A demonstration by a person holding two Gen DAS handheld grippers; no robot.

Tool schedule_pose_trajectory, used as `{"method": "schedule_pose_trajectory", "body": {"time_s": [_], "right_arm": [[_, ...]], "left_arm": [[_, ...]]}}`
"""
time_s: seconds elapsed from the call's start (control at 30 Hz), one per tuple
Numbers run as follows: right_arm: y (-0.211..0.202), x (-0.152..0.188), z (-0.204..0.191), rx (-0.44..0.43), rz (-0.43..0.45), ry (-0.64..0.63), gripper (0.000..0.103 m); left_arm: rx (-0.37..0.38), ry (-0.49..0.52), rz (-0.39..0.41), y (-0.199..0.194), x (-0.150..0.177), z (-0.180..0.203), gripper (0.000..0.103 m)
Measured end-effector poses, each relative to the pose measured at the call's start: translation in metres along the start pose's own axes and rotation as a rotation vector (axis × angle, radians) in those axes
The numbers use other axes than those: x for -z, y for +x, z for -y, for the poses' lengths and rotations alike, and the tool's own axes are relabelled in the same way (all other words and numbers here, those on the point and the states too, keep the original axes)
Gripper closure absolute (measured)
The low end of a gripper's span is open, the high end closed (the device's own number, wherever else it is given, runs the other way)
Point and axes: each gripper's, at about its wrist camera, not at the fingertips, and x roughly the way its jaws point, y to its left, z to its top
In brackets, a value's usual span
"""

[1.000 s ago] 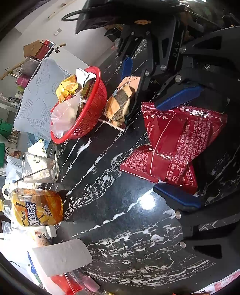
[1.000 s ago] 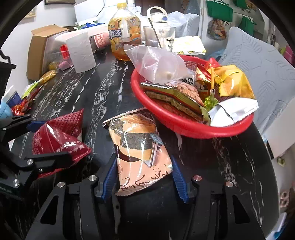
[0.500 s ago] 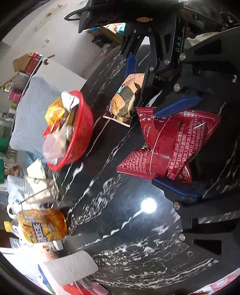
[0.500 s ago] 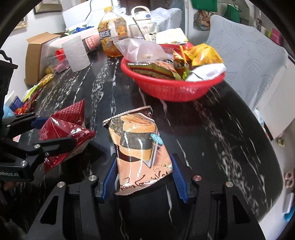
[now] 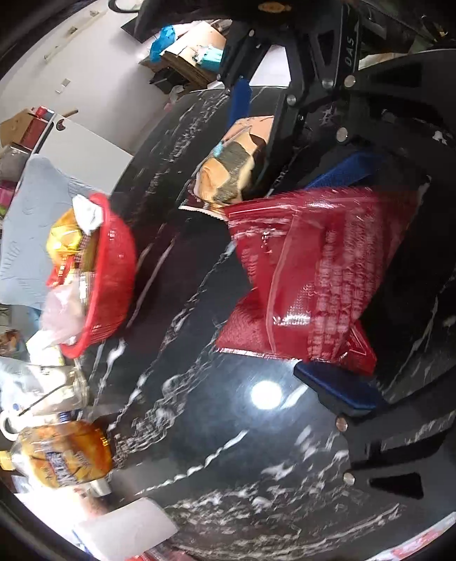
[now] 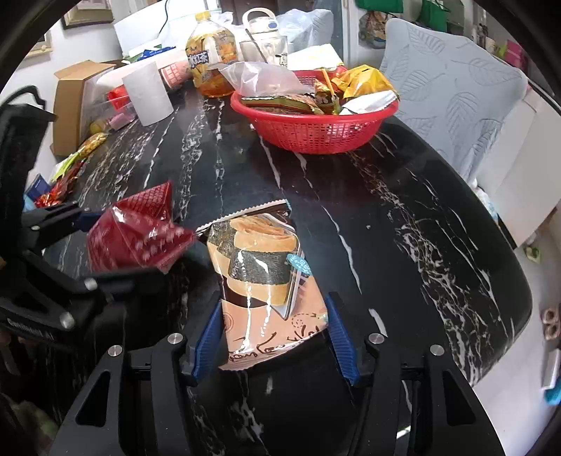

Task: Organize snacks
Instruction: 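Lift both held packets and carry them toward the red basket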

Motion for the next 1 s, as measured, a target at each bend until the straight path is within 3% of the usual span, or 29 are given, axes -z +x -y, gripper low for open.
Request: {"method": "schedule_pose_trajectory", "body": {"time_s": [0.2,0.4,0.47,0.53,0.77,0.9,1.0], "right_arm": [[0.001,0.000,0.000,0.001,-0.005,0.005,0.040],[0.005,-0.005,-0.001,0.004,-0.016,-0.007,0.032],[0.007,-0.008,-0.002,0.009,-0.021,-0.018,0.032],[0.009,-0.011,-0.006,0.021,-0.025,-0.047,0.032],[0.016,-0.019,-0.011,0.023,-0.031,-0.081,0.032],[0.016,-0.016,-0.017,0.022,-0.020,-0.118,0.047],[0.014,-0.014,-0.019,0.023,-0.014,-0.122,0.050]], "left_arm": [[0.035,-0.023,0.017,-0.001,0.002,-0.004,0.010],[0.021,-0.026,0.030,-0.003,0.003,-0.005,0.011],[0.027,-0.029,0.037,-0.005,0.004,-0.005,0.015],[0.017,-0.032,0.044,-0.007,0.006,-0.007,0.025],[0.020,-0.039,0.052,-0.010,0.009,-0.010,0.037],[0.021,-0.047,0.052,-0.012,0.010,-0.012,0.039],[0.016,-0.053,0.049,-0.013,0.011,-0.012,0.039]]}}
